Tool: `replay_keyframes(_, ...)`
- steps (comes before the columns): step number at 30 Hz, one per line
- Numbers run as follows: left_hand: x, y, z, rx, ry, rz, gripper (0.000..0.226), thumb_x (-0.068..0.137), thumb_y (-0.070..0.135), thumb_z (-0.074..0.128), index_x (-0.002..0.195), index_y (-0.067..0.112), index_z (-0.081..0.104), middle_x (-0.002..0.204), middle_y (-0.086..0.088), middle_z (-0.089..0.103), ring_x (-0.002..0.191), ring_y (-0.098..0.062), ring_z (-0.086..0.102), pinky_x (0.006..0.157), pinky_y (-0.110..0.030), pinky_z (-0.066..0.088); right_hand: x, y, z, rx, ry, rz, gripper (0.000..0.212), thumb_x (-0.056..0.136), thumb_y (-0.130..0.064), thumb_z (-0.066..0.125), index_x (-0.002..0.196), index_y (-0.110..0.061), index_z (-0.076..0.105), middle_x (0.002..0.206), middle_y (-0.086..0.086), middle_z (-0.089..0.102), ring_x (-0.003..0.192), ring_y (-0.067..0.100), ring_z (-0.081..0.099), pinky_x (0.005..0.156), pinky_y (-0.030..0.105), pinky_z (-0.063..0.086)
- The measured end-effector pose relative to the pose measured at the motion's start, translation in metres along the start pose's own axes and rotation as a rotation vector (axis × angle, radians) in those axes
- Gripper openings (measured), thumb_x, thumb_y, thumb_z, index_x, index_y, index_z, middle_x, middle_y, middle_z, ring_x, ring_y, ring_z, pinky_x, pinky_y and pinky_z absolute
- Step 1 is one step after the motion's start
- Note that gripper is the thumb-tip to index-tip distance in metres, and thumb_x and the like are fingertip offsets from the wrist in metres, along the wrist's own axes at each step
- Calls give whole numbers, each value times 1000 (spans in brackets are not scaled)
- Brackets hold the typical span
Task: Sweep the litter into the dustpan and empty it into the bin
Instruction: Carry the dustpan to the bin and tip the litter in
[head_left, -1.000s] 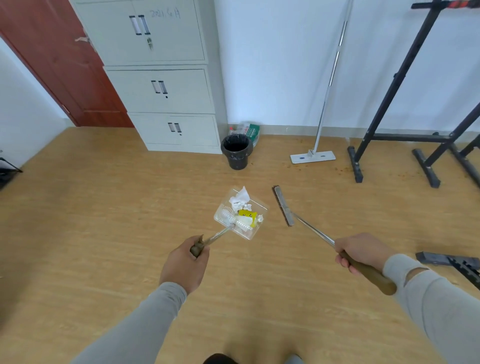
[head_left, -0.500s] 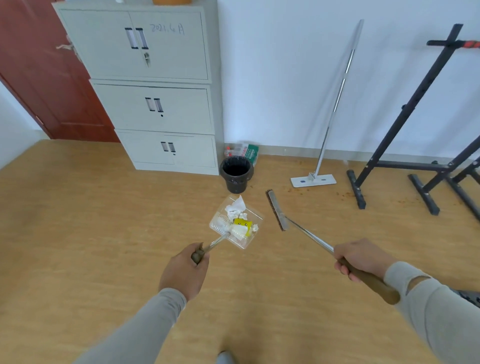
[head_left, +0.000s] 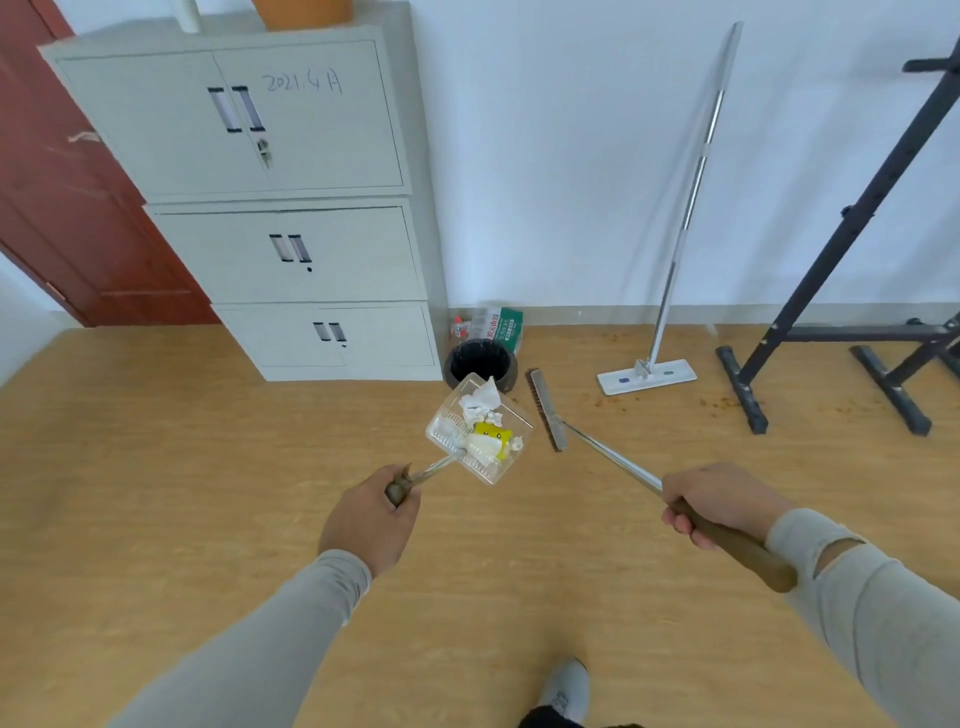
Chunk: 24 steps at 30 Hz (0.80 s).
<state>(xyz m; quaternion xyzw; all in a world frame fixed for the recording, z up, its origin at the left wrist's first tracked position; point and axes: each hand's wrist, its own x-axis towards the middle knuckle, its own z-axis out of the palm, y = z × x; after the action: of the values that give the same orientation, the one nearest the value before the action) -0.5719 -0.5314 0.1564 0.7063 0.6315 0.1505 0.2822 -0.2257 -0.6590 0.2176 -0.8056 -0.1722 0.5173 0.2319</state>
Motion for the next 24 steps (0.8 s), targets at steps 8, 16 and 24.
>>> replay_keyframes(8,102,43,-23,84,18,48,33,95,44,61,126,33,64,80,16,65,71,-14,63,66,-28,51,58,-69,-28,71,-8,-13,14,86,-5,58,90,7,65,64,15,67,41,18,51,39,23,43)
replay_keyframes(16,207,55,-54,143,10,119,26,95,42,60,119,33,65,73,12,67,67,-18,65,64,-32,54,92,-133,-27,136,13,26,18,84,-5,60,97,6,67,69,16,69,44,17,53,44,23,45)
replay_keyframes(24,329,42,-85,206,-59,251,28,97,41,58,123,34,63,81,13,68,80,-19,66,76,-33,55,128,-205,15,191,73,49,14,84,-3,58,91,7,65,67,17,68,42,18,51,40,22,43)
